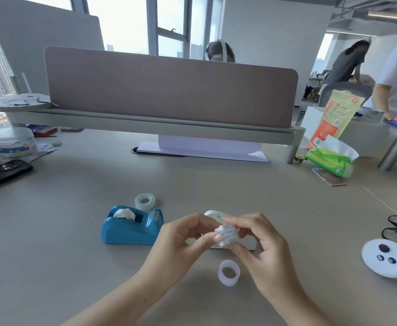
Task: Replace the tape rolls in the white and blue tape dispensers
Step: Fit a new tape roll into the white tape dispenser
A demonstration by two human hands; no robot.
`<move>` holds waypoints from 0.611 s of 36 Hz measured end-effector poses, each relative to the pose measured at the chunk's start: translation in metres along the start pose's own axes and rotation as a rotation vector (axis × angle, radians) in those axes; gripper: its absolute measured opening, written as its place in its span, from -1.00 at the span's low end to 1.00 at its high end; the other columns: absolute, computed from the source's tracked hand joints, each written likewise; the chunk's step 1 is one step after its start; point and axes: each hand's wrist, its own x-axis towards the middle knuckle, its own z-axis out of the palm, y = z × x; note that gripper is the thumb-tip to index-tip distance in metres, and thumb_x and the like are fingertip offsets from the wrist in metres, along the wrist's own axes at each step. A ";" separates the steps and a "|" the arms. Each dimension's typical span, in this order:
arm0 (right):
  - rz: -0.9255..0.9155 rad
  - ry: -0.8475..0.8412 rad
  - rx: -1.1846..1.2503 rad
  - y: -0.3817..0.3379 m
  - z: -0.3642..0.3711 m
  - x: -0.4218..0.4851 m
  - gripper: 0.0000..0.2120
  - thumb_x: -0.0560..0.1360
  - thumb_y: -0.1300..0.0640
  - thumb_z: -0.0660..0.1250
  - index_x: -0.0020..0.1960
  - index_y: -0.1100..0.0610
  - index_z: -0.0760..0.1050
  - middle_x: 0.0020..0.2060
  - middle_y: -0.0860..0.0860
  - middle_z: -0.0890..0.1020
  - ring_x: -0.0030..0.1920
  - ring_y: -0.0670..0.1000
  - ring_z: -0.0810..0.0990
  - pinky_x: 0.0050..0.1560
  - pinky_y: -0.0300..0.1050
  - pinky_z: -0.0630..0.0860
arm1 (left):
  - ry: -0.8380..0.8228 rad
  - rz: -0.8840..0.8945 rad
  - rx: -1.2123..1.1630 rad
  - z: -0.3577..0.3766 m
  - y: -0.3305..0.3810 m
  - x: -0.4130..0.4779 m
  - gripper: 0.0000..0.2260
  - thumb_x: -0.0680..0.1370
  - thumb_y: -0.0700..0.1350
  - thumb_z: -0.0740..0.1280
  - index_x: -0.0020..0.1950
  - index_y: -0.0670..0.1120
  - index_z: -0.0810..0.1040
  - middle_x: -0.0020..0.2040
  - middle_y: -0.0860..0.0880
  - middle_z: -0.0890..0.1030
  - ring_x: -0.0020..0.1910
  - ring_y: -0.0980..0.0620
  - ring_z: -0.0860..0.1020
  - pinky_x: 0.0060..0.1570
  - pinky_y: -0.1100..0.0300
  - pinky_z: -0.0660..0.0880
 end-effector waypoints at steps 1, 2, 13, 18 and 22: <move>0.011 0.014 0.020 0.000 -0.001 0.000 -0.74 0.40 0.06 0.47 0.08 -0.11 0.61 -0.09 -0.13 0.63 -0.07 -0.01 0.63 0.00 -0.28 0.52 | -0.021 -0.004 -0.003 0.000 0.001 0.000 -0.78 0.41 0.13 0.49 -0.04 0.05 0.68 -0.09 0.04 0.76 -0.02 0.00 0.71 0.13 0.00 0.59; 0.028 0.026 0.044 0.001 -0.002 0.000 -0.74 0.40 0.14 0.48 0.06 -0.08 0.63 -0.09 -0.10 0.64 -0.06 -0.01 0.65 0.00 -0.27 0.53 | -0.033 -0.006 0.003 0.000 0.002 0.000 -0.80 0.41 0.09 0.53 -0.02 0.07 0.68 -0.08 0.06 0.76 -0.01 0.02 0.71 0.13 0.06 0.59; 0.210 0.025 0.219 -0.003 0.000 0.000 -0.65 0.26 0.30 0.59 -0.08 -0.05 0.64 -0.19 -0.04 0.71 -0.17 -0.09 0.66 -0.10 -0.31 0.56 | 0.003 0.134 0.233 -0.004 -0.002 0.000 -0.59 0.24 0.03 0.65 0.05 0.14 0.68 -0.06 0.20 0.73 -0.02 0.10 0.67 0.03 0.32 0.54; 0.249 0.026 0.212 -0.002 -0.002 -0.001 -0.51 0.20 0.45 0.60 -0.08 -0.05 0.64 -0.16 0.06 0.71 -0.11 -0.01 0.71 -0.02 -0.16 0.66 | 0.037 0.122 0.248 0.004 -0.001 -0.004 -0.53 0.23 0.04 0.66 0.08 0.21 0.62 -0.09 0.20 0.73 -0.04 0.15 0.68 0.03 0.28 0.57; 0.283 0.065 0.096 -0.003 -0.002 0.002 -0.48 0.27 0.55 0.51 -0.07 -0.05 0.63 -0.19 0.01 0.71 -0.12 -0.05 0.74 -0.01 0.06 0.67 | 0.060 0.087 0.227 0.005 0.002 -0.005 -0.50 0.23 0.10 0.65 0.12 0.24 0.61 -0.07 0.22 0.70 -0.04 0.17 0.64 0.04 0.27 0.57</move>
